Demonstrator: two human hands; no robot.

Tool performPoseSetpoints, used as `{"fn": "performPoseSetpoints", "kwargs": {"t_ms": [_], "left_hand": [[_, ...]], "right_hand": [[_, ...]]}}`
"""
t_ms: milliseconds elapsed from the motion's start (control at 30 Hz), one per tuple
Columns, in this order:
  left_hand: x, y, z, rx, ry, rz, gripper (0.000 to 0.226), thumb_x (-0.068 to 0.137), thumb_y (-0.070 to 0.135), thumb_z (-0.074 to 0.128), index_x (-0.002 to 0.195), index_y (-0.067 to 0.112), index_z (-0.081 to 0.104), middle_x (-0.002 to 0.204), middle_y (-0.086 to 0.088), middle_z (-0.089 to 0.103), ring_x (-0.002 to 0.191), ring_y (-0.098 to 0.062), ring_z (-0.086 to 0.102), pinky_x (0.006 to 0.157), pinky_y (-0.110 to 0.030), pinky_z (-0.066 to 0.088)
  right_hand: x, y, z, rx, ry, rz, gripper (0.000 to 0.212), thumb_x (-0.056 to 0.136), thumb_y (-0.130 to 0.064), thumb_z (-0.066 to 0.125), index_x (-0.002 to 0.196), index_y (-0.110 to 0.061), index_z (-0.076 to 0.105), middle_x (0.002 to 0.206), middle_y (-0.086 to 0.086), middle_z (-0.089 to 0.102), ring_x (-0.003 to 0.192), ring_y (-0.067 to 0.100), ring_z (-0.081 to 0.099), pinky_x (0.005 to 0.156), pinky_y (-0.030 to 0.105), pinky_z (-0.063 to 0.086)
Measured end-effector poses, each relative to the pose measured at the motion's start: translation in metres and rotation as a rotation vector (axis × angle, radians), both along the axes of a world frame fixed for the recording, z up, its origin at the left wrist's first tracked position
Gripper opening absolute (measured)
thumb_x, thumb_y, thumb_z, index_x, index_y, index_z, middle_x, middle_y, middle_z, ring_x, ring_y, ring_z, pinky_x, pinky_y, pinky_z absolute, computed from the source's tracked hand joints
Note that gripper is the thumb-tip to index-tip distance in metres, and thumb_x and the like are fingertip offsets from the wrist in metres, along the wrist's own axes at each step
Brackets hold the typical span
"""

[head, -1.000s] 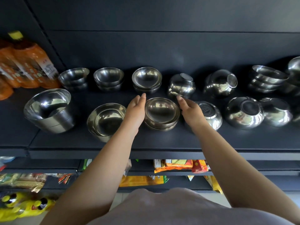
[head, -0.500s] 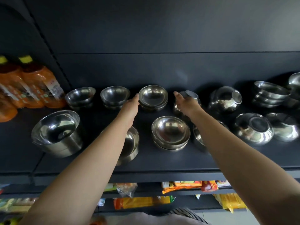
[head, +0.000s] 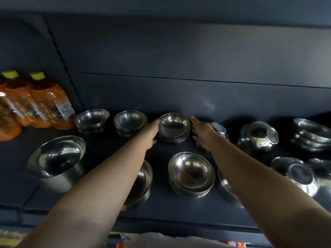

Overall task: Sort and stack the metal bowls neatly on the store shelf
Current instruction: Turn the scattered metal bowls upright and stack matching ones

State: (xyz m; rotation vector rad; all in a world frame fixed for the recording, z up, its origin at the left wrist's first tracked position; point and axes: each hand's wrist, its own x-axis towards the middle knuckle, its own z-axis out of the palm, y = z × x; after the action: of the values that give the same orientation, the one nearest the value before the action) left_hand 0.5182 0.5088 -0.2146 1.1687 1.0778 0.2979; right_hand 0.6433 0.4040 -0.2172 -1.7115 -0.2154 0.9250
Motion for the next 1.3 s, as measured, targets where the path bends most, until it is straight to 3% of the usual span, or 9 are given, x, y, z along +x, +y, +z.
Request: {"fn": "performPoseSetpoints", "kwargs": {"t_ms": [100, 333, 567, 733, 833, 1000, 1167, 1233, 1300], "left_hand": [[0.005, 0.003, -0.003, -0.019, -0.005, -0.01, 0.051, 0.095, 0.04, 0.043, 0.14, 0.016, 0.035, 0.149, -0.005, 0.033, 0.137, -0.024, 0.029, 0.108, -0.039, 0.027], [0.014, 0.009, 0.0, 0.004, 0.005, 0.007, 0.05, 0.095, 0.044, 0.04, 0.138, 0.017, 0.038, 0.146, -0.004, 0.037, 0.133, -0.024, 0.033, 0.103, -0.036, 0.032], [0.015, 0.013, -0.001, -0.044, 0.002, -0.019, 0.051, 0.097, 0.044, 0.037, 0.137, 0.014, 0.038, 0.141, -0.009, 0.041, 0.131, -0.027, 0.036, 0.106, -0.039, 0.03], [0.018, 0.012, -0.002, -0.069, -0.02, 0.001, 0.046, 0.096, 0.043, 0.039, 0.132, 0.014, 0.046, 0.133, -0.008, 0.051, 0.12, -0.025, 0.046, 0.101, -0.037, 0.035], [0.02, 0.011, -0.002, -0.073, -0.018, -0.001, 0.048, 0.096, 0.043, 0.039, 0.134, 0.015, 0.044, 0.137, -0.008, 0.047, 0.125, -0.025, 0.043, 0.103, -0.038, 0.033], [0.019, 0.01, -0.002, -0.079, 0.002, -0.001, 0.05, 0.096, 0.044, 0.039, 0.136, 0.014, 0.042, 0.139, -0.01, 0.042, 0.128, -0.028, 0.038, 0.104, -0.039, 0.034], [0.017, 0.007, -0.001, -0.097, -0.005, 0.005, 0.051, 0.096, 0.044, 0.04, 0.136, 0.013, 0.042, 0.138, -0.011, 0.042, 0.126, -0.028, 0.038, 0.102, -0.039, 0.035], [0.016, 0.005, -0.001, -0.091, -0.011, -0.003, 0.048, 0.096, 0.043, 0.04, 0.132, 0.012, 0.045, 0.13, -0.009, 0.047, 0.115, -0.025, 0.045, 0.1, -0.038, 0.036], [0.017, 0.002, 0.001, -0.083, -0.031, 0.003, 0.04, 0.096, 0.04, 0.039, 0.121, 0.011, 0.051, 0.109, -0.007, 0.054, 0.091, -0.019, 0.049, 0.098, -0.036, 0.036]], "right_hand": [[0.004, 0.008, -0.003, 0.016, 0.028, 0.019, 0.035, 0.093, -0.047, 0.046, 0.118, -0.024, 0.055, 0.13, -0.005, 0.056, 0.119, 0.014, 0.047, 0.089, 0.028, 0.032], [0.015, 0.014, -0.004, -0.005, -0.01, 0.001, 0.04, 0.09, -0.051, 0.051, 0.11, -0.016, 0.056, 0.111, -0.002, 0.058, 0.107, 0.016, 0.051, 0.087, 0.027, 0.037], [0.017, 0.016, -0.008, -0.079, -0.115, 0.07, 0.055, 0.086, -0.058, 0.053, 0.121, -0.015, 0.058, 0.126, 0.004, 0.06, 0.117, 0.021, 0.053, 0.092, 0.031, 0.043], [0.018, 0.015, -0.01, -0.055, -0.116, 0.07, 0.04, 0.088, -0.053, 0.053, 0.105, -0.018, 0.06, 0.121, 0.005, 0.062, 0.117, 0.022, 0.053, 0.094, 0.034, 0.041], [0.018, 0.015, -0.009, -0.055, -0.12, 0.064, 0.037, 0.088, -0.055, 0.053, 0.094, -0.019, 0.059, 0.124, 0.008, 0.061, 0.119, 0.024, 0.052, 0.099, 0.037, 0.041], [0.017, 0.017, -0.009, -0.117, -0.166, 0.048, 0.05, 0.087, -0.061, 0.048, 0.106, -0.016, 0.058, 0.127, 0.012, 0.058, 0.122, 0.031, 0.051, 0.103, 0.043, 0.04], [0.013, 0.016, -0.008, -0.054, -0.089, 0.051, 0.059, 0.085, -0.063, 0.049, 0.121, -0.016, 0.057, 0.122, 0.003, 0.059, 0.114, 0.023, 0.052, 0.094, 0.035, 0.042], [0.011, 0.015, -0.006, -0.041, -0.077, 0.051, 0.057, 0.085, -0.062, 0.049, 0.122, -0.02, 0.056, 0.123, 0.002, 0.058, 0.115, 0.022, 0.051, 0.091, 0.034, 0.041], [0.008, 0.012, -0.004, -0.028, -0.07, 0.064, 0.051, 0.086, -0.061, 0.048, 0.119, -0.023, 0.056, 0.125, 0.001, 0.057, 0.117, 0.021, 0.05, 0.089, 0.034, 0.04]]}}
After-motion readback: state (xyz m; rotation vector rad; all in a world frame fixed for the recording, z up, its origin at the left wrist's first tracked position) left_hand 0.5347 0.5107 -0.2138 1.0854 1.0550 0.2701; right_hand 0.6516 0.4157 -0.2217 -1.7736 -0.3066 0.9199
